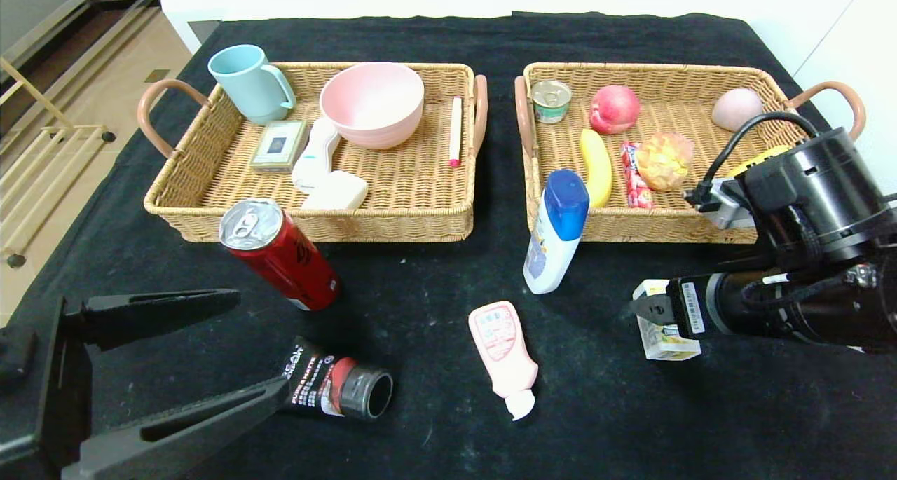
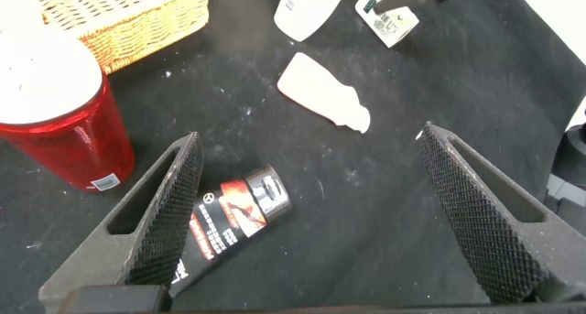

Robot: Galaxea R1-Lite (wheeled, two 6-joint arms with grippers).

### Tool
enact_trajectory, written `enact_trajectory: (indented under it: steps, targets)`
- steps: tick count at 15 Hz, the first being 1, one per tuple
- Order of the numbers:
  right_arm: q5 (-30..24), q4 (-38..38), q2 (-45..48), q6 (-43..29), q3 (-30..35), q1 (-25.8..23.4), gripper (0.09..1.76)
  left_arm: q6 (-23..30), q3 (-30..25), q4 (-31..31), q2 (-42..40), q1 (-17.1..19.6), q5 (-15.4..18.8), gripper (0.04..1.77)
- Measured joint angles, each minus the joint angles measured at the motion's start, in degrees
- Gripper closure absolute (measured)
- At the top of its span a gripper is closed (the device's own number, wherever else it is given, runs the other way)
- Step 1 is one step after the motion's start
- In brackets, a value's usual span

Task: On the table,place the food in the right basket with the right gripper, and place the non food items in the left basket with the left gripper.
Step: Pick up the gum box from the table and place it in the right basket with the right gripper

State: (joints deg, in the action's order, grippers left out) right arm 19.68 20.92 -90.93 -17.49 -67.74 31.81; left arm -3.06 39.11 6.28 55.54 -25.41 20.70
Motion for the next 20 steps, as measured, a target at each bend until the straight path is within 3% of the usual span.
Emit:
enact_trajectory:
  steps: [16,20]
  targets:
    - [0.2,0.1,-3.3,-0.7,-0.1,0.6,0.14,-0.7,0.0,0.0,-0.7,0.0,-0.1,0.09]
    - [0.3,0.0,-3.8,-1.3,0.0,0.6,0.77,-0.8,0.1,0.0,-0.8,0.0,-0.1,0.09]
